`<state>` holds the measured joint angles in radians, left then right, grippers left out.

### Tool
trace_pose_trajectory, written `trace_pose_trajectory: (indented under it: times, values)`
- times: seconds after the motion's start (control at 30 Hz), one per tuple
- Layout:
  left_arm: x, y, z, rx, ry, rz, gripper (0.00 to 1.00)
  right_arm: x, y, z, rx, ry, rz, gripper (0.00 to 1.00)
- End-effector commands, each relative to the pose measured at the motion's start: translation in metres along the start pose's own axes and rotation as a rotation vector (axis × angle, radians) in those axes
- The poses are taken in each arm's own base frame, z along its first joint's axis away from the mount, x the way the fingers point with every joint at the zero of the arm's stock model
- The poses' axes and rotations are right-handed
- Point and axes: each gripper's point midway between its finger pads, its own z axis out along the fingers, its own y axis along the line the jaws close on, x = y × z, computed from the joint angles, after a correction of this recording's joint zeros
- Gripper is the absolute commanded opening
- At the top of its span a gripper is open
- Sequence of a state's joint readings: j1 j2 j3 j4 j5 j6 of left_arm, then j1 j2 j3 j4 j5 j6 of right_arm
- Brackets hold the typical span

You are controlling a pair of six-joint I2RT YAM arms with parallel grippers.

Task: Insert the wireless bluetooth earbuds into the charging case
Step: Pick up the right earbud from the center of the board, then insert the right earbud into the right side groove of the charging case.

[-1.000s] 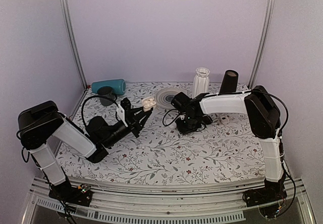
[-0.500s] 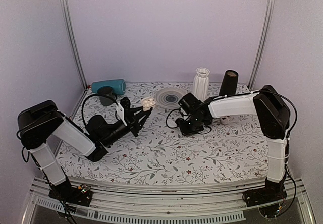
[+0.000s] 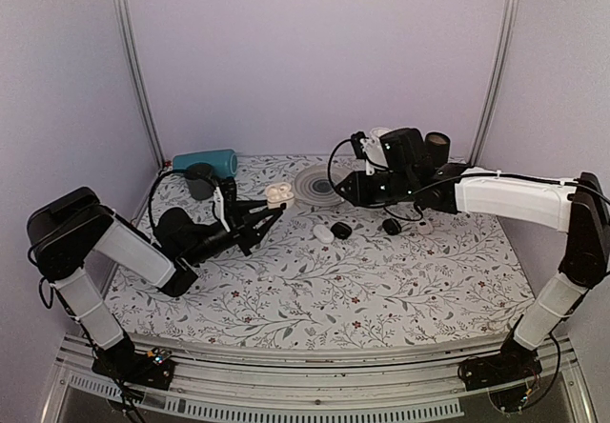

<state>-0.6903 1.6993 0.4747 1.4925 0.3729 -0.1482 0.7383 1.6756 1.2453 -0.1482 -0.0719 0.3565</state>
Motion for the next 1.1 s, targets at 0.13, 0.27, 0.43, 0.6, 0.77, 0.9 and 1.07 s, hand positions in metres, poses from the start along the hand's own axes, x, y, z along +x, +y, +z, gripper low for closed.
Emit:
trace_pose_trajectory:
  times: [0.13, 0.27, 0.43, 0.6, 0.77, 0.9, 1.07]
  values:
    - [-0.025, -0.016, 0.01, 0.159, -0.059, -0.016, 0.0, -0.064, 0.065, -0.06, -0.277, -0.24, -0.095, 0.12]
    - [-0.03, -0.023, 0.014, 0.212, -0.067, -0.042, 0.0, -0.066, 0.092, -0.078, -0.37, -0.284, -0.136, 0.13]
    - [-0.036, -0.027, 0.018, 0.245, -0.073, -0.075, 0.0, -0.069, 0.119, -0.095, -0.443, -0.338, -0.194, 0.13]
    - [-0.04, -0.031, 0.025, 0.289, -0.054, -0.119, 0.0, -0.072, 0.137, -0.109, -0.487, -0.38, -0.238, 0.13]
    - [-0.039, -0.037, 0.03, 0.341, -0.019, -0.182, 0.0, -0.077, 0.144, -0.119, -0.487, -0.416, -0.27, 0.14]
    - [-0.042, -0.043, 0.031, 0.398, 0.002, -0.237, 0.0, -0.077, 0.151, -0.124, -0.501, -0.425, -0.298, 0.14]
    - [-0.051, -0.054, 0.03, 0.494, 0.016, -0.286, 0.0, -0.069, 0.163, -0.126, -0.553, -0.397, -0.342, 0.15]
